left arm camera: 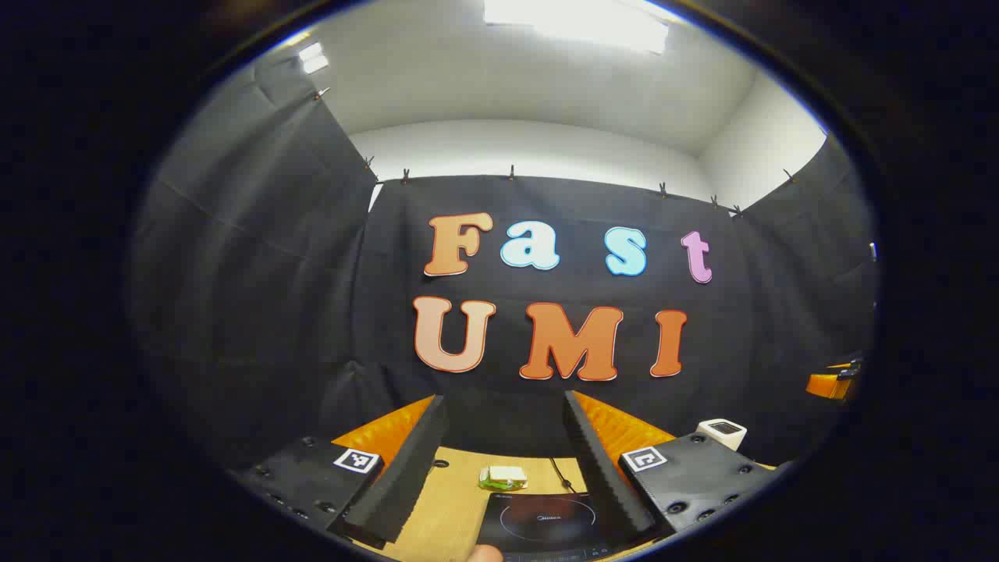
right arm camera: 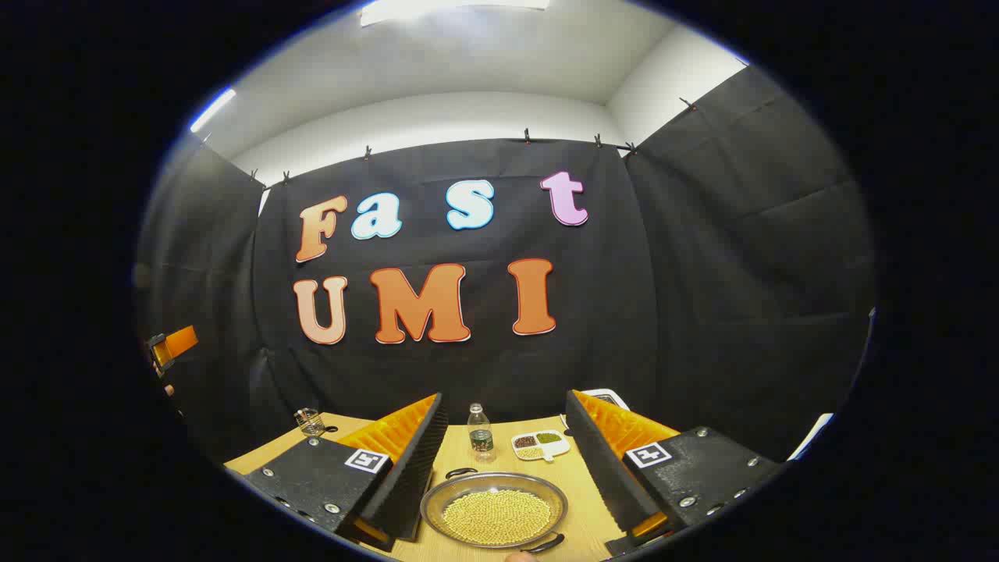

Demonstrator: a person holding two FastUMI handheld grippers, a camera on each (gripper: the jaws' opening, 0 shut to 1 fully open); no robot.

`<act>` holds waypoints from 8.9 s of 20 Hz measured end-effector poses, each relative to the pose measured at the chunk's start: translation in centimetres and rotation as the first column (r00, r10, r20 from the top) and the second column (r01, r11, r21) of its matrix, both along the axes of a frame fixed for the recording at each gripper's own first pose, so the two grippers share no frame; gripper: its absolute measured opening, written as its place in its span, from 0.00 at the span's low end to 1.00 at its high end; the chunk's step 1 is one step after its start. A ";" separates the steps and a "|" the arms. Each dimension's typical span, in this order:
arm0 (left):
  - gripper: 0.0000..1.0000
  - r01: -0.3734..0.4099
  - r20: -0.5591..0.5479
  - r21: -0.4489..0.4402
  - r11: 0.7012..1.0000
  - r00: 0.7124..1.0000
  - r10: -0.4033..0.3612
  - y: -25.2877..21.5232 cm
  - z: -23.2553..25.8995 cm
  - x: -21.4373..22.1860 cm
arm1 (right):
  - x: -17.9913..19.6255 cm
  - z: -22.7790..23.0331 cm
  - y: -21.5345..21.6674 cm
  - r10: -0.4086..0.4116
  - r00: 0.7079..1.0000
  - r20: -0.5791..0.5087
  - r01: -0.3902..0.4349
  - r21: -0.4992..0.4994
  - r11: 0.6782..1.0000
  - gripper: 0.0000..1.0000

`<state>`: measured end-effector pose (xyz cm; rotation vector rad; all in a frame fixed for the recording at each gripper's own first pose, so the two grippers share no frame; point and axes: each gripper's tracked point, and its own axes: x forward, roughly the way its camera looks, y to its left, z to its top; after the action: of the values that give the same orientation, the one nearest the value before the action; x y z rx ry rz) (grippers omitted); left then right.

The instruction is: First push the handle of the pot to place it horizontally, then grasp the pot with both hands and set it on the induction cooktop.

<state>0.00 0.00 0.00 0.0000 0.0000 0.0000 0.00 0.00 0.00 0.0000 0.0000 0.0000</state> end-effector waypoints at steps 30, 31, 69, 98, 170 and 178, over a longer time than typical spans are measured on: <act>0.98 0.003 -0.025 -0.042 0.999 1.000 -0.004 -0.1 -0.6 -0.1 | -0.2 -0.7 2.3 0.064 0.998 -0.020 -0.065 -0.056 0.996 0.54; 0.97 0.005 -0.026 -0.043 0.999 1.000 -0.006 -0.1 -0.7 -0.1 | -0.2 -0.9 2.4 0.069 0.997 -0.022 -0.070 -0.060 0.996 0.39; 0.97 0.039 -0.006 -0.020 0.999 0.999 -0.039 -2.1 -1.2 -1.3 | -4.9 -36.6 -0.7 0.120 0.764 -0.634 -0.089 0.081 0.993 0.00; 0.97 0.079 -0.017 -0.024 0.997 0.997 -0.079 -4.1 -2.2 5.3 | 1.9 -38.4 -8.2 0.032 0.692 -0.721 0.200 0.234 0.952 0.00; 0.98 0.231 -0.553 -0.118 0.966 0.792 -0.257 -26.5 -43.3 11.6 | 18.6 -36.0 -13.0 -0.053 0.846 -0.531 0.157 0.152 0.976 0.95; 0.98 0.241 -0.682 -0.087 0.967 0.693 -0.234 -28.0 -48.0 11.7 | 20.0 -37.9 -12.5 -0.067 0.821 -0.566 0.134 0.077 0.988 0.95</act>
<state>11.74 -27.99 -47.96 0.0100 0.7607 -0.2655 20.00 -12.54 -37.89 0.1155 0.5979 -0.1074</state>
